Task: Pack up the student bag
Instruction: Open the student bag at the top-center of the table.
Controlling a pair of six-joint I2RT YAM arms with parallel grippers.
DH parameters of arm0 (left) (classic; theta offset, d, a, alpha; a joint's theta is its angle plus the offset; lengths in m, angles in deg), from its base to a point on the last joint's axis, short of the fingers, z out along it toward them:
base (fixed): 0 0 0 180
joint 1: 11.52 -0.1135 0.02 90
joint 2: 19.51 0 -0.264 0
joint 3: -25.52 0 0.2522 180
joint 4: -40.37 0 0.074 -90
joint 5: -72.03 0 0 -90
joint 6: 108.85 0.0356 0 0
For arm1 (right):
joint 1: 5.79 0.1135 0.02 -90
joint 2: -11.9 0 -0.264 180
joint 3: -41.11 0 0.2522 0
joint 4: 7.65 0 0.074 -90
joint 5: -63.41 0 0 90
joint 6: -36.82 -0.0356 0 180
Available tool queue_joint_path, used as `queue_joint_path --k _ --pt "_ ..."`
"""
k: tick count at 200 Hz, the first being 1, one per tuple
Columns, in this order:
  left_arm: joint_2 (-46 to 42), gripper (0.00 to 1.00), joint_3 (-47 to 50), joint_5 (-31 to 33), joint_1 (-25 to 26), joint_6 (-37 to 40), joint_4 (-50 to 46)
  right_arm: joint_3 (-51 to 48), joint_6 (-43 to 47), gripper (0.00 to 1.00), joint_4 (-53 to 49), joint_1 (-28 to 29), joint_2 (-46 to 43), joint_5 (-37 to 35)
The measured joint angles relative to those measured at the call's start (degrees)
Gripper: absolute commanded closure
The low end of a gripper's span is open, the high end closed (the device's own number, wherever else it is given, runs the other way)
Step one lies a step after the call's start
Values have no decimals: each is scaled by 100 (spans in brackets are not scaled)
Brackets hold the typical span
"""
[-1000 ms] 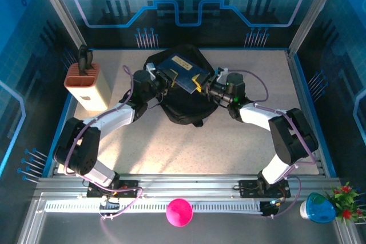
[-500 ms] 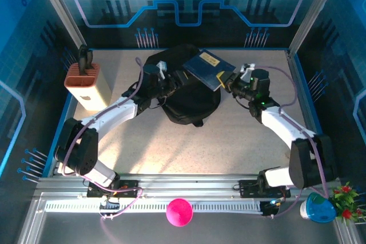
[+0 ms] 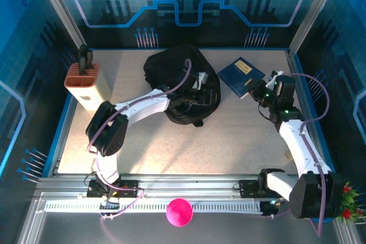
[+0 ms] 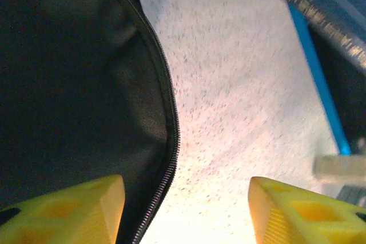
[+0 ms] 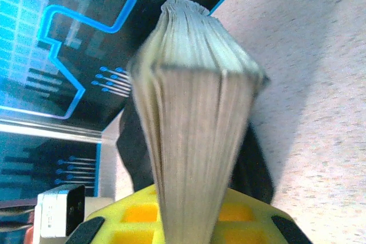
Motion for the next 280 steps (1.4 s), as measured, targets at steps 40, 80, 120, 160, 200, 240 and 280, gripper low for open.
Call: queue_joint_path --k 40,80,120,160,200,240,280 --pt "778 53 -833 -94 118 678 -719 0 417 100 -535 -629 -227 13" --pt "1257 58 -1399 -120 122 1069 -1187 -2 573 100 -774 -769 -313 79" --pt "1480 66 -1674 -142 122 1228 -1370 -11 586 100 -850 -772 -319 155" --pt "1510 69 -1727 -214 122 1314 -1425 -11 586 100 -852 -772 -319 155" --pt "1565 77 -1727 -256 122 1499 -1517 -13 586 100 -850 -772 -319 155" --pt "1567 93 -1753 -201 122 1661 -1552 -46 586 100 -852 -776 -332 157" --pt "1366 94 -1598 -125 83 1652 -1408 -59 632 100 -994 -804 -398 173"
